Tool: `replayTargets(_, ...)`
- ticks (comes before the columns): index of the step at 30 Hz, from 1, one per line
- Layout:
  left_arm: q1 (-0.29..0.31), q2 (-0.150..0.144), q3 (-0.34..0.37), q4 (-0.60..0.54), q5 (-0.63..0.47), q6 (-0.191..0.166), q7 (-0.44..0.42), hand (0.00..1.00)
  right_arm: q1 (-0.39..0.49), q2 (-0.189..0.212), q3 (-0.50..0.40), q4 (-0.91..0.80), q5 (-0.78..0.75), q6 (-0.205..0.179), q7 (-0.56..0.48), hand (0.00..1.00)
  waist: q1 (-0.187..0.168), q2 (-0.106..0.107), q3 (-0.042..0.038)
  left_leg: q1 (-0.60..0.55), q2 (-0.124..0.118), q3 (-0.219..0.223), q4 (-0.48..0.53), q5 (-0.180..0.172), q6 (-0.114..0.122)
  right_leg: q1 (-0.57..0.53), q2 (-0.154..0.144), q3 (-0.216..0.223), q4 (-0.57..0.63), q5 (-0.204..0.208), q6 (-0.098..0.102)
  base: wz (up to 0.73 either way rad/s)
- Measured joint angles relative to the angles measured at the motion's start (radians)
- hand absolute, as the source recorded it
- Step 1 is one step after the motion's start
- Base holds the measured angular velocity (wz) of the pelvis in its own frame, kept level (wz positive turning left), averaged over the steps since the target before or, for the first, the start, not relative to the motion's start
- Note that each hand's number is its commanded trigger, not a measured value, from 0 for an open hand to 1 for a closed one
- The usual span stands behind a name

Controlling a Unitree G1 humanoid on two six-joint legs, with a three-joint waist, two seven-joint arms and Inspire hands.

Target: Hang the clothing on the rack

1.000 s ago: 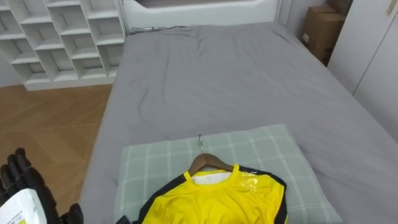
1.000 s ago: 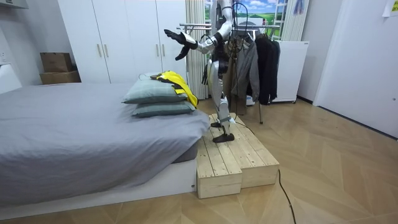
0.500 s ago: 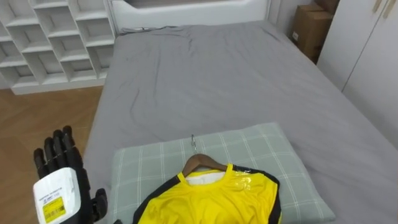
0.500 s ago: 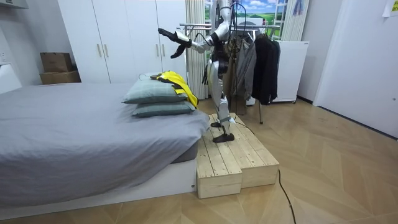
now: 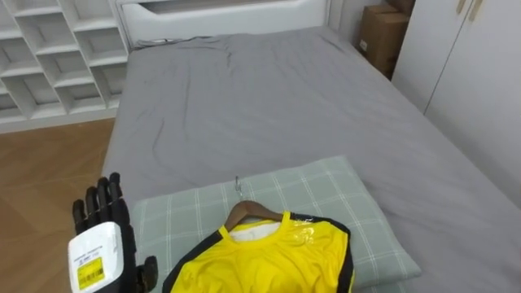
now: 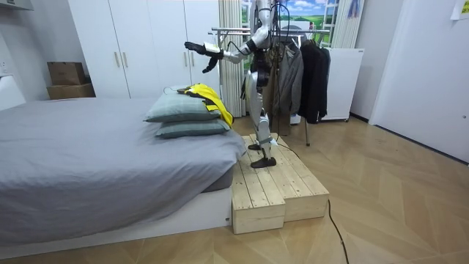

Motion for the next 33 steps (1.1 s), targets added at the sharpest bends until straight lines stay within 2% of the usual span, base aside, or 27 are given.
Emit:
replayTargets(4, -0.020, -0.001, -0.009, 0.088, -0.001, 0.025, -0.065, 0.00, -0.014, 0.000, -0.002, 0.026, 0.000, 0.000, 0.003, 0.00, -0.011, -0.002, 0.0012, 0.000, 0.001, 0.004, -0.001, 0.000, 0.000, -0.005, 0.000, 0.004, 0.000, 0.000, 0.000, -0.01)
replayTargets(7, -0.021, -0.001, -0.008, 0.105, -0.001, 0.034, -0.107, 0.00, -0.022, 0.000, -0.009, 0.034, -0.003, 0.001, 0.007, 0.00, -0.021, -0.002, 0.0013, -0.002, 0.002, 0.015, -0.005, 0.000, 0.000, -0.011, 0.001, 0.020, 0.000, 0.000, 0.000, -0.10)
replayTargets(14, -0.073, -0.012, -0.008, 0.125, -0.024, 0.030, -0.169, 0.00, -0.023, 0.006, -0.011, 0.033, -0.003, -0.012, 0.009, 0.00, -0.040, -0.007, 0.0038, 0.003, 0.002, 0.031, -0.014, 0.000, 0.000, -0.016, 0.002, 0.050, 0.000, 0.000, 0.000, -0.06)
replayTargets(19, -0.077, -0.012, -0.008, 0.125, -0.037, 0.022, -0.207, 0.00, -0.023, 0.006, -0.026, 0.035, -0.007, -0.021, 0.009, 0.00, -0.050, -0.008, 0.0042, 0.015, 0.003, 0.049, -0.020, 0.000, 0.000, -0.018, 0.003, 0.068, 0.000, 0.000, 0.000, -0.10)
replayTargets(30, -0.155, -0.013, -0.008, 0.132, -0.037, 0.016, -0.311, 0.00, -0.018, 0.005, -0.063, 0.029, -0.068, -0.031, 0.013, 0.00, -0.058, -0.006, 0.0039, 0.014, 0.003, 0.053, -0.019, 0.000, 0.000, -0.022, 0.004, 0.069, 0.000, 0.000, 0.000, 0.00)
replayTargets(33, -0.163, -0.013, -0.008, 0.130, -0.037, 0.016, -0.335, 0.00, -0.016, 0.004, -0.089, 0.017, -0.100, -0.034, 0.012, 0.00, -0.074, 0.000, -0.0004, 0.012, 0.003, 0.054, -0.018, 0.000, 0.000, -0.025, 0.004, 0.069, 0.002, 0.000, 0.000, -0.01)
